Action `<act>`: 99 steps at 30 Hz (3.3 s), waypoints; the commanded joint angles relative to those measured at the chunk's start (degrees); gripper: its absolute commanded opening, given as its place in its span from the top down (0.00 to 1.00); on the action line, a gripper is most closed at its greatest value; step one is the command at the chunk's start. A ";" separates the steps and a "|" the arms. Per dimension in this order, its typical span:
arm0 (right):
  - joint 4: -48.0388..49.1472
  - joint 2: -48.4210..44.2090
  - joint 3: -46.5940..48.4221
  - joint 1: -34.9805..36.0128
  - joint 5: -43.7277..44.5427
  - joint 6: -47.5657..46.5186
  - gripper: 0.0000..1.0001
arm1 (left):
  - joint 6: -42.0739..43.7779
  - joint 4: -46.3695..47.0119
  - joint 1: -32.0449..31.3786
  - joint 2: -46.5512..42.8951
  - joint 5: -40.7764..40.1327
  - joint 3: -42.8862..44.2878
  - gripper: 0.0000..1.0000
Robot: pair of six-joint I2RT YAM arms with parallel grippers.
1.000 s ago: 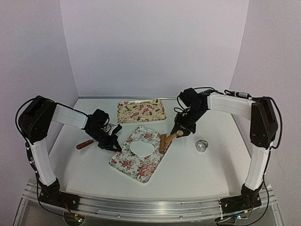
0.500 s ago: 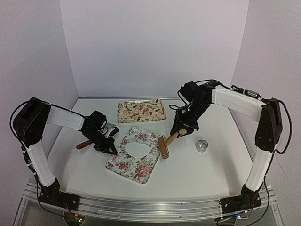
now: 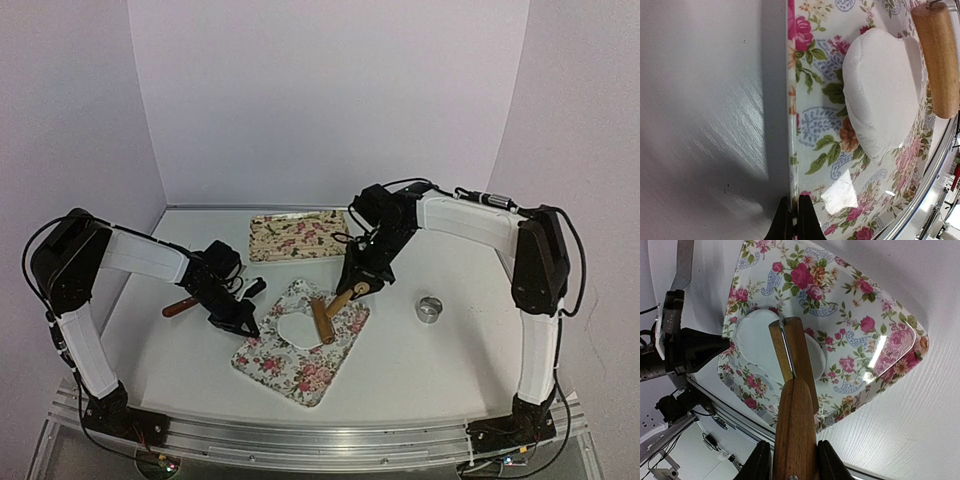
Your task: Roll out the dumpling wrappers from the dough
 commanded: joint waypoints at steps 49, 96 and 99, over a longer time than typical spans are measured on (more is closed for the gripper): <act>-10.82 12.43 -0.33 3.72 19.16 2.07 1.00 | -6.45 0.47 -4.05 1.30 -5.50 3.10 1.00; -16.83 -11.49 10.82 -5.90 21.94 -0.97 1.00 | -15.75 -4.36 -4.23 -9.40 -12.90 6.87 0.62; -16.24 -13.14 10.06 -7.94 24.07 -0.37 1.00 | -16.15 -6.46 -4.12 -11.81 -13.55 8.88 0.51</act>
